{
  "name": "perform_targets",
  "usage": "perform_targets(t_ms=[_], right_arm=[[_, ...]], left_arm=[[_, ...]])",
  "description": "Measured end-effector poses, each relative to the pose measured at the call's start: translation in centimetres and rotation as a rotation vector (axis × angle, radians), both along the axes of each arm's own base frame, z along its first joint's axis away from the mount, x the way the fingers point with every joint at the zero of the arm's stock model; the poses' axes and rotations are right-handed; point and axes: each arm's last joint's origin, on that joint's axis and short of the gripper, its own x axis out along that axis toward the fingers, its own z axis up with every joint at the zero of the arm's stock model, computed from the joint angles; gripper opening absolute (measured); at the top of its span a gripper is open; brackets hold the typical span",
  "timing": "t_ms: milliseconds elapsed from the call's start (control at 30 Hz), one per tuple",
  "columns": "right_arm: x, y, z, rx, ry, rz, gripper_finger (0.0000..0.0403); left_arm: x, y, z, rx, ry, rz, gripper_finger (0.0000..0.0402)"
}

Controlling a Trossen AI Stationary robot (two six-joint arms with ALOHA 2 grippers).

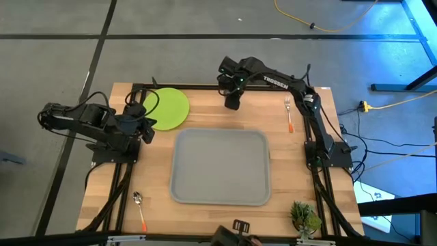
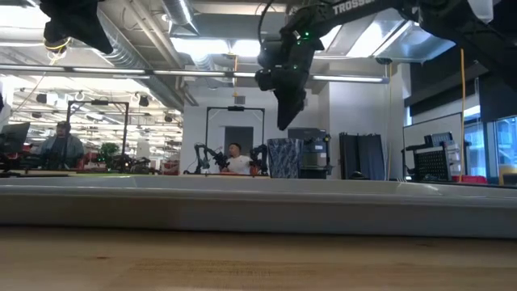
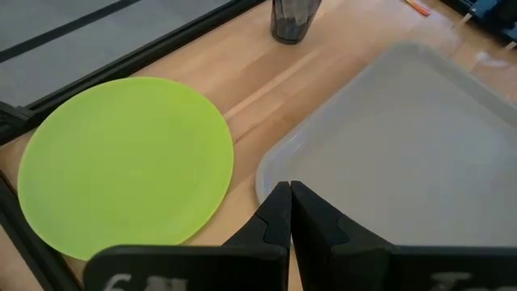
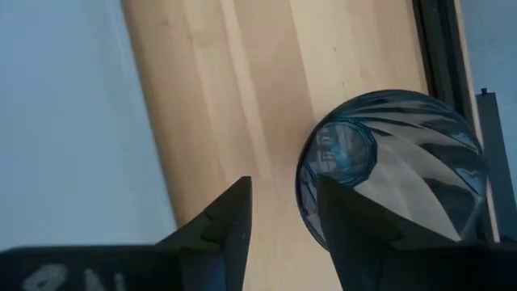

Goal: Pick and place plate/cup/fork/spoon on tray
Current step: Put the black cup on the gray tray

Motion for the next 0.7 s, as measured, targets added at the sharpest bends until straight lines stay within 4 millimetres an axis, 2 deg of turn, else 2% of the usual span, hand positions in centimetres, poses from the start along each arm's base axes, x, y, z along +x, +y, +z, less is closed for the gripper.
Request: perform_targets(t_ms=[200, 333, 567, 700], right_arm=[[0.7, -0.4, -2.5, 0.025, 0.049, 0.019, 0.0143], [0.9, -0.7, -3.4, -0.026, 0.098, 0.013, 0.0143], [0.8, -1.3, -3.5, -0.064, 0.104, 0.023, 0.0142], [0.7, -1.5, -3.5, -0.069, 0.108, 0.014, 0.0111]], left_arm=[[0.0, 0.0, 0.0, 0.0, 0.0, 0.0, 0.0], [0.0, 0.0, 0.0, 0.0, 0.0, 0.0, 0.0], [0.0, 0.0, 0.0, 0.0, -0.001, 0.0, 0.0], [0.0, 0.0, 0.0, 0.0, -0.001, 0.0, 0.0]])
